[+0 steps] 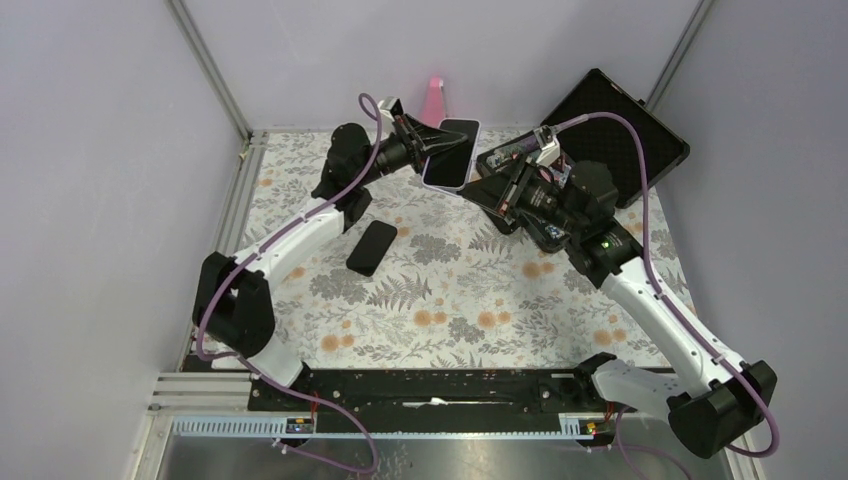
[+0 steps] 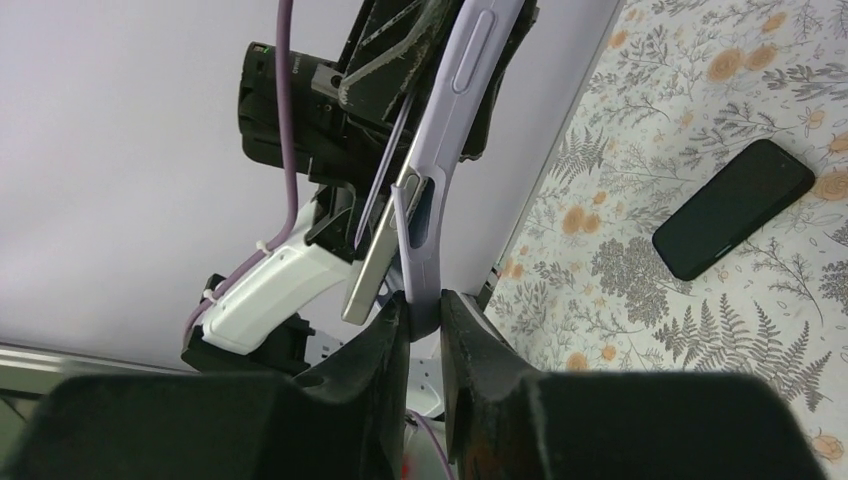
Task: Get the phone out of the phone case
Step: Remove the phone case from the phone.
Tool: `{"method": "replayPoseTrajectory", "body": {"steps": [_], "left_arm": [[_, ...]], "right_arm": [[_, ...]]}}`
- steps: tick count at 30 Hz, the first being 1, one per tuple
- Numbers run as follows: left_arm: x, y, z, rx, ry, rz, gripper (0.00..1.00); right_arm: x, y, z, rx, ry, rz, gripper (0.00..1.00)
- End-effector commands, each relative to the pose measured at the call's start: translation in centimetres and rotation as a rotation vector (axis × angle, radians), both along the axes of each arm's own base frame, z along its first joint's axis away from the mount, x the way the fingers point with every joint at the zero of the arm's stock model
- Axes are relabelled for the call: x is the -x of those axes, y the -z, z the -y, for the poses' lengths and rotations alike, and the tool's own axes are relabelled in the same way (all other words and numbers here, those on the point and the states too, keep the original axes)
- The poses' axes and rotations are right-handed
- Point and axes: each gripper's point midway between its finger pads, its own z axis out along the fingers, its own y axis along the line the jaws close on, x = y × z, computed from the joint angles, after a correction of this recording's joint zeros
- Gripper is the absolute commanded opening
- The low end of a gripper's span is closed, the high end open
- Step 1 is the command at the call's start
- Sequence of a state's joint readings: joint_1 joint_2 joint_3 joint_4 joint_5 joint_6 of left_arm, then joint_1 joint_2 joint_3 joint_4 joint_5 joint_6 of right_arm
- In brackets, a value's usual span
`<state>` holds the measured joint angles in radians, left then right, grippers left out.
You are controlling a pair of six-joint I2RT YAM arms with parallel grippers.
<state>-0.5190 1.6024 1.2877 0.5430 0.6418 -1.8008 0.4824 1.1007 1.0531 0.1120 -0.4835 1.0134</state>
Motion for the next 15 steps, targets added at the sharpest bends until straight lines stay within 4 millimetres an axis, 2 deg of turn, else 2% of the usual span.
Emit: {"method": "replayPoseTrajectory", "body": {"steps": [1,7,11,12,13,14,15], "left_arm": [[6.9,-5.4,0.0,0.056,0.13,0.145,0.0],[7.0,-4.1,-0.1,0.045,0.099,0.154,0.0],[7.0,-3.8,-0.2,0.045,0.089,0.182,0.0],[7.0,-3.5,-0.2,0.033,0.09,0.187,0.0],[7.0,-3.2,-0.1,0.016,0.092,0.193,0.0],[6.9,-2.7,0.1,-0.006,0.096,0.203,0.0],[6.9,-2.1,0.1,-0.033,0.099,0.21,0.0]], "right_arm": [[-3.8,4.4,0.0,0.05,0.114,-0.062,0.22],[-5.0,2.6,-0.6,-0.087,0.135,-0.064,0.26],[-5.0,2.4,-1.6,-0.158,0.084,-0.094,0.28],[-4.9,2.5,-1.8,-0.169,0.07,-0.099,0.22],[-4.8,2.4,-1.9,-0.181,0.058,-0.096,0.09],[-4.6,2.3,-1.9,-0.194,0.051,-0.088,0.0],[-4.4,2.0,-1.8,-0.207,0.046,-0.071,0.0]]}}
